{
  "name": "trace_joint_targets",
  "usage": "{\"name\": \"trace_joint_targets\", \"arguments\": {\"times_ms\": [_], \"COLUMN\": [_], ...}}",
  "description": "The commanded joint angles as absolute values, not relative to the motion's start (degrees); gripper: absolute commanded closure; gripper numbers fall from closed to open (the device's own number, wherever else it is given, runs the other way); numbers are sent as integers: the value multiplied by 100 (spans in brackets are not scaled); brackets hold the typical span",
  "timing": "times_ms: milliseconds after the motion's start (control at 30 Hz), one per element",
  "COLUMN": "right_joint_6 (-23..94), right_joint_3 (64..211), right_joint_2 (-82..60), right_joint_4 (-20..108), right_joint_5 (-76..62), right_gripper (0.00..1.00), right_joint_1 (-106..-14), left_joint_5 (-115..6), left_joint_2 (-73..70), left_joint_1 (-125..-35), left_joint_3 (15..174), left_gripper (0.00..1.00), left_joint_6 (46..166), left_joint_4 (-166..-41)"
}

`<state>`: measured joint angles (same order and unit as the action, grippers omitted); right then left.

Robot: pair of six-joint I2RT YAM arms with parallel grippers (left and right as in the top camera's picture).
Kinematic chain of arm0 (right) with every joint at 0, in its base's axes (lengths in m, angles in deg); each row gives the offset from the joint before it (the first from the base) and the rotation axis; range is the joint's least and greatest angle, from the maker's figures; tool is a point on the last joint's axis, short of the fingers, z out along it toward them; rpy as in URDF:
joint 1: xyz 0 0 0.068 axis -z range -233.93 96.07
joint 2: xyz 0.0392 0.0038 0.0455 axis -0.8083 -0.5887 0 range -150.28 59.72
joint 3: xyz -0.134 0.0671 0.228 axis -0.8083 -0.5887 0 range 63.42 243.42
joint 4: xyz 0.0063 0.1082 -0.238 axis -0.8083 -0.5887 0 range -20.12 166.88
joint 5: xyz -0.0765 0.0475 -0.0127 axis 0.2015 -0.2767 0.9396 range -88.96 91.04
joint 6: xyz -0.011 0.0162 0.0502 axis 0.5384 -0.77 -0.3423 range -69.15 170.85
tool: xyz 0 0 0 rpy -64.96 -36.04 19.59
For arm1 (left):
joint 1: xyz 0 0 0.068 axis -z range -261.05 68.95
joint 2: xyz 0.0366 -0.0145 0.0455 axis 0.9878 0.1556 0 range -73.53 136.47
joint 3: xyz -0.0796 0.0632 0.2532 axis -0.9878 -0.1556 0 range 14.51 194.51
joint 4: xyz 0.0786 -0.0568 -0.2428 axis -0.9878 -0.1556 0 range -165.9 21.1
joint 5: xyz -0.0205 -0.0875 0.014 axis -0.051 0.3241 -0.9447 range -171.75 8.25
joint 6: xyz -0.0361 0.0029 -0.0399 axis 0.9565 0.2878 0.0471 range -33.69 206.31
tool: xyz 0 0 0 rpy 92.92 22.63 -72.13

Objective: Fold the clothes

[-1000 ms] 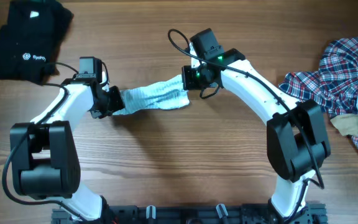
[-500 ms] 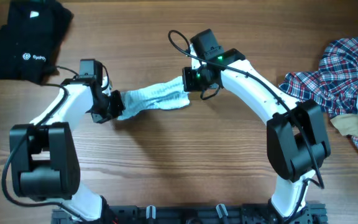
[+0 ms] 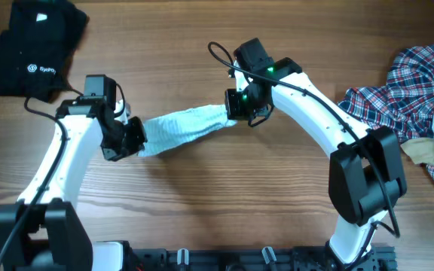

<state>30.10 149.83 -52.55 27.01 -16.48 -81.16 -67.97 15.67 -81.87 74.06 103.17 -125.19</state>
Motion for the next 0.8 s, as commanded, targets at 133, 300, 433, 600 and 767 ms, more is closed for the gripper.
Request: {"name": "trace_joint_targets", "arguments": {"times_ms": [133,300,433,600,767], "right_joint_6": [2973,2986,3012,3121,3117], "right_joint_3": [15075,15075,15075,15075,15075], "right_joint_2": [-4997,-4448,-4195,-4206,-4206], "right_joint_4": [2022,1873,1674,1571,1357], "right_joint_5": [-1886,-1867,-1803,-1779,-1268], "right_gripper": [96,96,96,96,96], "right_joint_1": [-8096,-8094,-8089,-8089,-8089], "left_joint_5": [-6697,-6445,-5982,-5551,-5534], "left_joint_2": [1259,1259,1259,1259,1259], "left_joint_1": [-8207,-8209,-8207,-8207,-8207], "left_joint_3": [7454,7454,7454,7454,7454], "left_gripper": [96,96,96,96,96], "left_joint_6": [10346,10346,10344,10341,10341], "left_joint_4": [-13072,-13400,-13800,-14128,-14460]}}
